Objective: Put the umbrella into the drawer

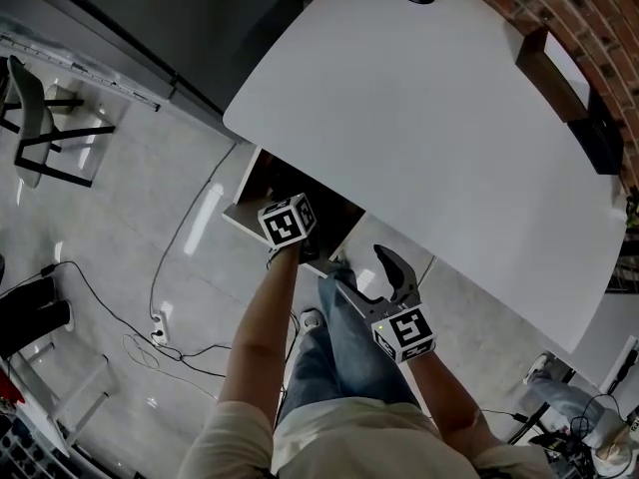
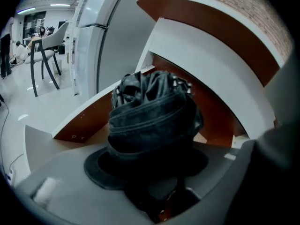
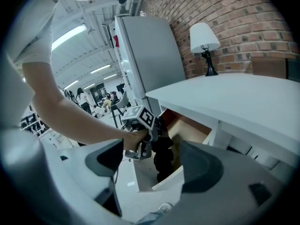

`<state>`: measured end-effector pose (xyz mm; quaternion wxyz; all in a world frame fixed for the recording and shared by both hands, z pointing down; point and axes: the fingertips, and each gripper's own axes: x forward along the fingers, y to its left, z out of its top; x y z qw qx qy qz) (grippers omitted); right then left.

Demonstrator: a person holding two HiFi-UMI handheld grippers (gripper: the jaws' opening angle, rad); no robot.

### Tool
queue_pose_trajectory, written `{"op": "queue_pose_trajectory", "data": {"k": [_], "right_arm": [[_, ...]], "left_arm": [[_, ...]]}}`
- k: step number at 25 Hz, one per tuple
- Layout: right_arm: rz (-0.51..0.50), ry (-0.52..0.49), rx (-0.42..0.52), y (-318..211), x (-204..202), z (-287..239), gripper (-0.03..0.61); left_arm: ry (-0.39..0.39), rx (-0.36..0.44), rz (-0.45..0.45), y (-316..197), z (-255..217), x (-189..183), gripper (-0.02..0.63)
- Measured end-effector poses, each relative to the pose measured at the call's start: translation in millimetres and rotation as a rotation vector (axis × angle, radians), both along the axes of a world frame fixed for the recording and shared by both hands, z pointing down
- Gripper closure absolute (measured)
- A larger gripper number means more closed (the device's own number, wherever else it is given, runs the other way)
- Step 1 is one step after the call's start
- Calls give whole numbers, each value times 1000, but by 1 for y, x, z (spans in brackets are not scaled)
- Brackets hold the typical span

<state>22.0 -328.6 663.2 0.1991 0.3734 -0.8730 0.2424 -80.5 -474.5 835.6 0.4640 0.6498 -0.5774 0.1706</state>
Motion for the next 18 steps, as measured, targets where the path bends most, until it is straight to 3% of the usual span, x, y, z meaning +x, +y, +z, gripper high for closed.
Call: {"op": "queue_pose_trajectory", "data": {"k": [4,6,7,8,18], "right_arm": [[8,-4,-7,-5,1,4,219],[10,-8,-6,-7,-1,4,219],[9,-9,-5,-6,-2,5,219],[7,-9,-5,-6,-3,5,219],[3,-9,26,4,-12,-12,219]], "left_arm": [[-83,-24,-24,-10,12,-10,318],[-128,-13,5,-9,10,-10,384],[-143,-4,27,-9,9,-9,378],[-148,2,45,-8,8,-7,347],[-99,47,35,3,-25,-14,344]]}}
